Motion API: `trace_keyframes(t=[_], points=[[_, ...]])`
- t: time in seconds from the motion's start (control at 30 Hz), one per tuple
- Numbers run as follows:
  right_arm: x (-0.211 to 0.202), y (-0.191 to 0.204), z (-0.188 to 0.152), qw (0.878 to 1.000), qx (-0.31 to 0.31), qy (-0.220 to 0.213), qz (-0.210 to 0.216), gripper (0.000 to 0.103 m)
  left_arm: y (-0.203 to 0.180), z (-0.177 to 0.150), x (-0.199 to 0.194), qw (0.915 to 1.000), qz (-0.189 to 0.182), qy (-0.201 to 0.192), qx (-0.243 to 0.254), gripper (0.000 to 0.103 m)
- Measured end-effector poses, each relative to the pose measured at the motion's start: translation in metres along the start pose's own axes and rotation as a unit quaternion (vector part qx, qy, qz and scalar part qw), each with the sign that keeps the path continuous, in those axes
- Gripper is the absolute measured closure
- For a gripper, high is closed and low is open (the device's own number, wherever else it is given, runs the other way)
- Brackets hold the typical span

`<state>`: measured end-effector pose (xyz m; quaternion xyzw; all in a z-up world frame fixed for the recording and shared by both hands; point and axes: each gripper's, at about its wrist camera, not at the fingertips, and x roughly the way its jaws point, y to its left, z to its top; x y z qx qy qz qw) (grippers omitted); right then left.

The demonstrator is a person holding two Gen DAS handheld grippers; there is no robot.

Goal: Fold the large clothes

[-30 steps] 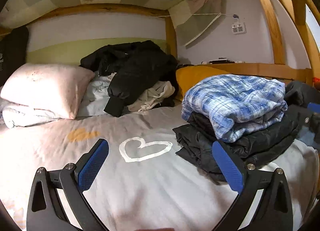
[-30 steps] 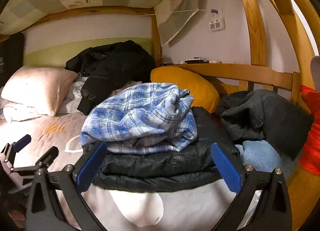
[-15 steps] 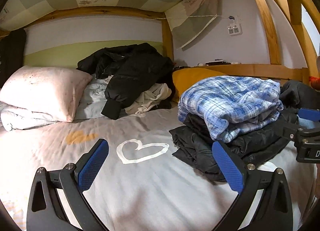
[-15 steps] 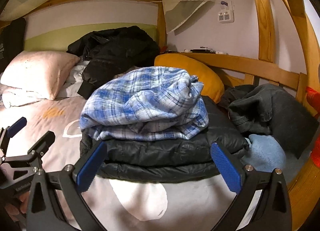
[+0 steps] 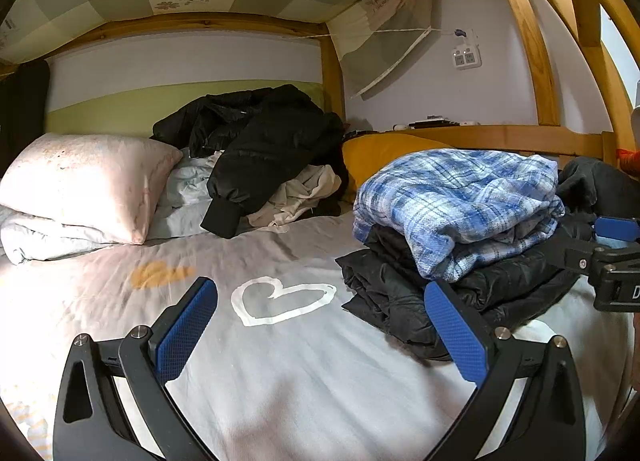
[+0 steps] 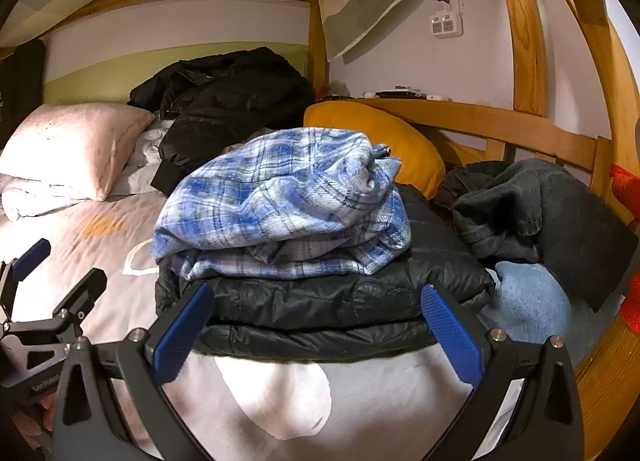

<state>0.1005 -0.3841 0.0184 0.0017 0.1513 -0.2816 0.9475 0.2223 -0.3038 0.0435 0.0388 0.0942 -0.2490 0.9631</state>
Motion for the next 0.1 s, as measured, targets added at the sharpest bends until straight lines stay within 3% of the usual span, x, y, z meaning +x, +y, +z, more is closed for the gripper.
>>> trace_keyframes(t=[0.1], points=[[-0.0004, 0.0005, 0.0001, 1.0, 0.001, 0.0, 0.0, 0.0, 0.0004, 0.0002, -0.0003, 1.0, 0.0, -0.001, 0.001, 0.0]])
